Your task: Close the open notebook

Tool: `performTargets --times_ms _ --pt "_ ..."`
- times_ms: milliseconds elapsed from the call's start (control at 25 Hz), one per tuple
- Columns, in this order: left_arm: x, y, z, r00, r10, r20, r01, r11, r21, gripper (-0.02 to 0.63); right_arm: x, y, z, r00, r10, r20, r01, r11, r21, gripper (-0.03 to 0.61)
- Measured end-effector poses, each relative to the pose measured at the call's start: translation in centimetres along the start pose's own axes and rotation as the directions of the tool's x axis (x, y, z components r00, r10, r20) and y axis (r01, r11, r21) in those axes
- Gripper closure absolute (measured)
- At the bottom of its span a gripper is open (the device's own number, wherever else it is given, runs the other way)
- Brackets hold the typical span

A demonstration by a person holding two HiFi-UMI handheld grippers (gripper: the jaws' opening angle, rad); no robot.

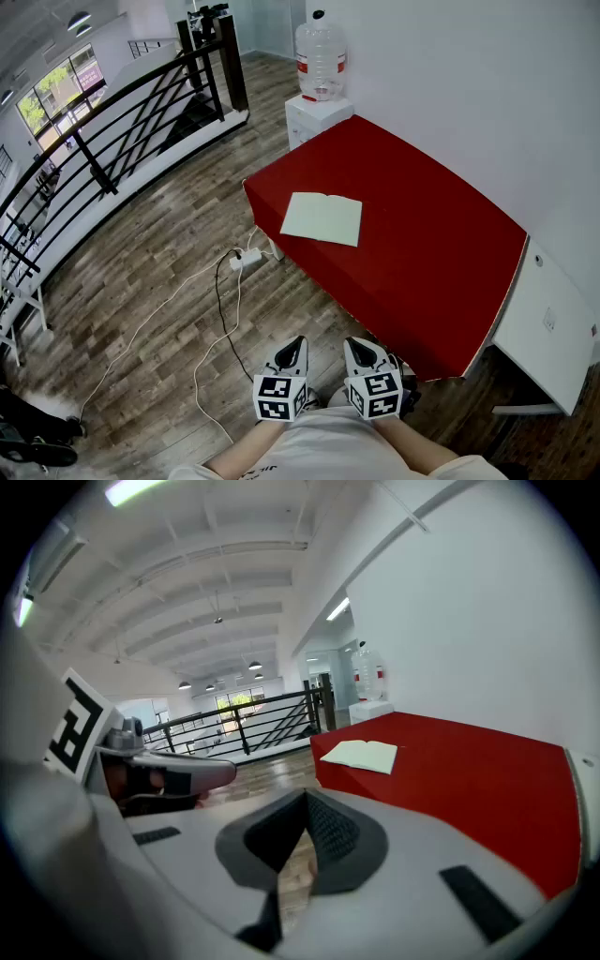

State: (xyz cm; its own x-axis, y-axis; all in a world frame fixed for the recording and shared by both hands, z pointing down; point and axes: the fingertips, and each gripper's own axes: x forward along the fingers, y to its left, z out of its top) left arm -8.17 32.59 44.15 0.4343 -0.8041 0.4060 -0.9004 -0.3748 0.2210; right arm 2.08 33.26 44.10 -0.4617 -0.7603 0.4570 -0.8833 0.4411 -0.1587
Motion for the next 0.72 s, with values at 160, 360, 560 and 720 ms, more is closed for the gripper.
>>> performTargets --times_ms 160,360,560,720 --pt "0.8 0.5 0.1 1.000 -0.004 -0.007 0.004 1.000 -0.005 0.607 0.9 -0.5 0.1 1.000 -0.004 -0.009 0.004 1.000 0.006 0.574" --pt "2.6 2.2 0.8 1.000 0.005 -0.014 -0.006 1.000 -0.015 0.607 3.4 -1.2 0.7 1.000 -0.003 -0.021 0.003 1.000 0.010 0.574" --pt "6.1 4.7 2.3 0.999 0.036 -0.014 -0.037 0.999 -0.026 0.607 7.8 -2.7 2.6 0.999 0.029 -0.027 -0.030 1.000 -0.010 0.574" --pt "10.2 6.5 4.3 0.998 0.056 -0.007 -0.056 0.998 -0.033 0.607 11.8 -5.4 5.2 0.999 0.043 -0.024 -0.044 0.999 -0.024 0.574"
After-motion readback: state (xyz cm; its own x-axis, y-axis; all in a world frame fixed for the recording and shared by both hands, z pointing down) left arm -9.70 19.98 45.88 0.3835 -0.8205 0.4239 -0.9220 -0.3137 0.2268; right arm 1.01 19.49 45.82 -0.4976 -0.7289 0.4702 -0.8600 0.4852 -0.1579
